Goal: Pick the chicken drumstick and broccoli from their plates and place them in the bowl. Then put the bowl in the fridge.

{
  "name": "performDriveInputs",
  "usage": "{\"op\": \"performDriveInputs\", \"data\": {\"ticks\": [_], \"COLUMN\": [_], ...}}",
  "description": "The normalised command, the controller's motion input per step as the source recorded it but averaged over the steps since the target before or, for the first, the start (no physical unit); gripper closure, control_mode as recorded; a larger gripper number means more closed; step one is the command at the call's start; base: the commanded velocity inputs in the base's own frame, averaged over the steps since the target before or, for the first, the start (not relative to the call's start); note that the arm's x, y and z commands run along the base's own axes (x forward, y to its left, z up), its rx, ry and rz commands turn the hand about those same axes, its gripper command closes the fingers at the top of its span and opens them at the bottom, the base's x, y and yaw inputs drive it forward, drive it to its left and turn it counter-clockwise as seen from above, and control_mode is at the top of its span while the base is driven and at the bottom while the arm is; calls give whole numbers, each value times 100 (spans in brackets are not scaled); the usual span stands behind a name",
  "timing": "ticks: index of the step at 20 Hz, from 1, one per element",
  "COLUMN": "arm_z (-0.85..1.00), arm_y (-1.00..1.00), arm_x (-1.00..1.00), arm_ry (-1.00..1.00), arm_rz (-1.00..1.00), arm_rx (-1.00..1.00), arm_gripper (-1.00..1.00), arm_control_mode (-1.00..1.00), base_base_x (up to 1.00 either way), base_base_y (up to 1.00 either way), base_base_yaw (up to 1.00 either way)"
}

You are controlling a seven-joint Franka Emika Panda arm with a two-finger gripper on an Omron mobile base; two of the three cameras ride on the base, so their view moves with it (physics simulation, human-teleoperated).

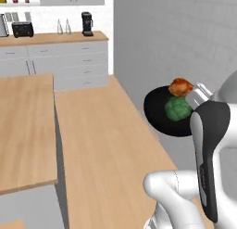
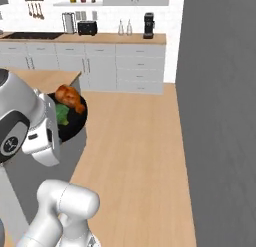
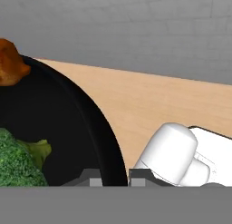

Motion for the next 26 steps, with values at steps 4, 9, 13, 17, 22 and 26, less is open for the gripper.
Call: {"op": "performDriveInputs", "data": {"ticks": [4, 9, 13, 17, 22, 26], "arm_z": [0, 0, 0, 0, 0, 0], "arm_y": [0, 0, 0, 0, 0, 0], "arm_x": [0, 0, 0, 0, 0, 0], "arm_ry": [0, 0, 0, 0, 0, 0], "arm_rz": [0, 0, 0, 0, 0, 0], "arm_rx": [0, 0, 0, 0, 0, 0], "arm_gripper": [100, 100, 100, 100, 100, 100], "arm_control_mode": [100, 100, 100, 100, 100, 100], "base_base_x": [100, 100, 100, 100, 100, 100], "base_base_y": [-54, -1, 13, -6, -9, -23], "base_base_yaw": [2, 16, 16, 7, 5, 5]}}
